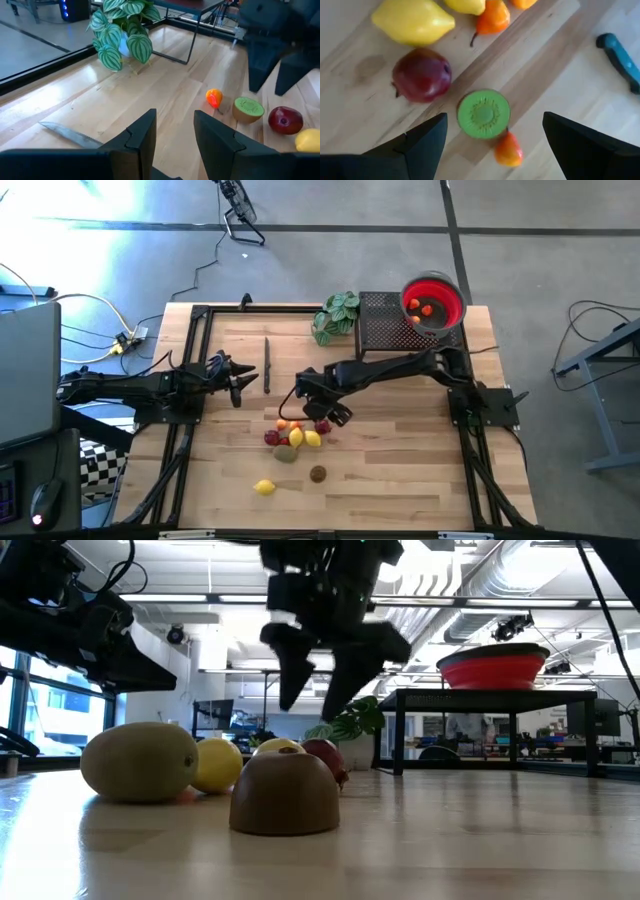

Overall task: Pick & Place Fruit
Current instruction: Put the half brown kiwi into the red strainer bowl

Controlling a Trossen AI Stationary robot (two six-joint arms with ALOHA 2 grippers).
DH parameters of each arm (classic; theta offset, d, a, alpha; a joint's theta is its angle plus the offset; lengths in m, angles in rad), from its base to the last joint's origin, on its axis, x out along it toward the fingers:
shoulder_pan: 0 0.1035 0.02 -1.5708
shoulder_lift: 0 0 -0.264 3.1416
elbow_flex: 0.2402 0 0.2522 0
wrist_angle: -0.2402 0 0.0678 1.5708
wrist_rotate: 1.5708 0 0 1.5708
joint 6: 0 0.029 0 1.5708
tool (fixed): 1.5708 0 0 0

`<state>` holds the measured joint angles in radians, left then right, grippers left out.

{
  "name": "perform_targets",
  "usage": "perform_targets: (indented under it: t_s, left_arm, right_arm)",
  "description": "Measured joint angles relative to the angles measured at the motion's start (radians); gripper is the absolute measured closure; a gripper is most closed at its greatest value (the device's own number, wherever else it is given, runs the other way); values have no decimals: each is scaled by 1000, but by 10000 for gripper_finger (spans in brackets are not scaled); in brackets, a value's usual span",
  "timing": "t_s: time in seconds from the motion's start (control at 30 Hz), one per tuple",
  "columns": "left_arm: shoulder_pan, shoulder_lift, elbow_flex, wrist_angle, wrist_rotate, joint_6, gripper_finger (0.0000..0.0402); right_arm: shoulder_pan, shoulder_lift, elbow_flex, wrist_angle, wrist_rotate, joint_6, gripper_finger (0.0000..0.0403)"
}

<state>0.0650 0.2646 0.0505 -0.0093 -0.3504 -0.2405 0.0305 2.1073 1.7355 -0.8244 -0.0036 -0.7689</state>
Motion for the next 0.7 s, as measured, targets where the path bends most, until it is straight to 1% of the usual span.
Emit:
perform_targets:
  t_s: [0.2,0.27,0.7]
  left_arm:
    - [0,1,0,-1,0,0,274]
    - [0,2,0,0,0,0,274]
    - [0,2,0,0,1,0,274]
  right_arm:
    - [1,43,-2,-5,4,-6,82]
    - [1,47,1,21,5,-17,82]
    - [-5,64,0,24,4,-21,82]
